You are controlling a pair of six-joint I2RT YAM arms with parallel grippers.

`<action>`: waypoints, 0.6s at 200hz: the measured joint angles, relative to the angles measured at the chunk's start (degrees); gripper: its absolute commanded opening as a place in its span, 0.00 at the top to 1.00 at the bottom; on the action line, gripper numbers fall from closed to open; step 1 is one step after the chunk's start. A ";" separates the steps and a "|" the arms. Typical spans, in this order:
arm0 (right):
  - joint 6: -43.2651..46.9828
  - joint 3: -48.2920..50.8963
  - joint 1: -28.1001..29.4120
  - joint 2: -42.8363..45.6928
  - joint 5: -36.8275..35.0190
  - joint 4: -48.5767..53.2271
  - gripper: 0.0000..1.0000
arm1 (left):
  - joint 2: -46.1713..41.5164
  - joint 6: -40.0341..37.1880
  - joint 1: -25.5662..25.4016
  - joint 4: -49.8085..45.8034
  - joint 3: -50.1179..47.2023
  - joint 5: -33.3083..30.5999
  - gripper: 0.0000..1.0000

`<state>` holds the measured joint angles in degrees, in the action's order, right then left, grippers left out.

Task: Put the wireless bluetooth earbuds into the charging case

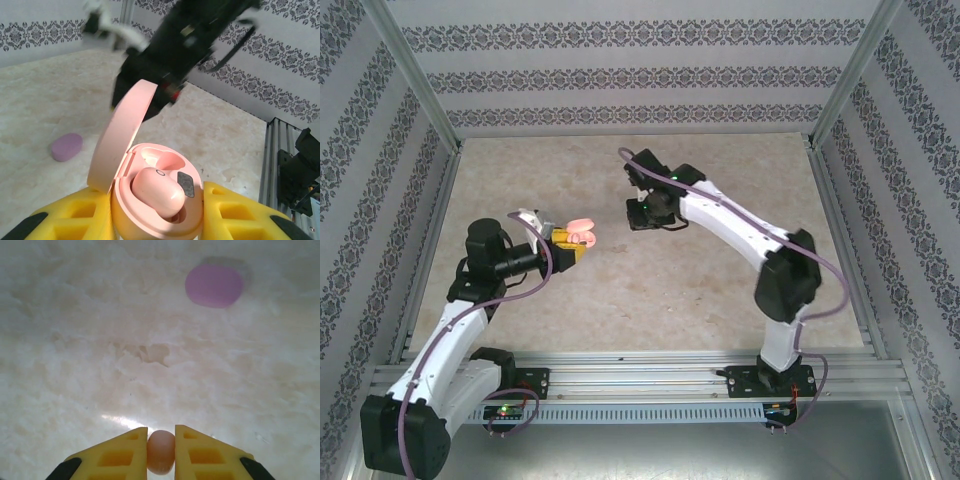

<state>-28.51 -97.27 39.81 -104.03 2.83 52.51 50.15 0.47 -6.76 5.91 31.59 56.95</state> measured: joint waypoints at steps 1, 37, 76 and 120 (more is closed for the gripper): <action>0.04 0.22 0.11 0.50 -0.11 0.04 0.85 | 0.09 0.00 -0.04 0.04 0.00 0.00 0.71; 1.16 2.58 5.77 8.85 -5.33 2.91 0.86 | 2.05 0.17 -3.45 1.29 0.02 -0.24 0.71; 1.51 2.75 13.53 14.16 -11.19 5.66 0.87 | 4.68 0.11 -5.57 2.60 0.04 -0.20 0.71; 1.25 3.06 16.00 20.57 -14.62 5.84 0.88 | 7.30 0.72 -5.68 3.93 0.57 0.00 0.71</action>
<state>-27.27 -94.21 55.81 -83.46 -11.79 58.35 57.45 1.19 -12.45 9.85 32.16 56.95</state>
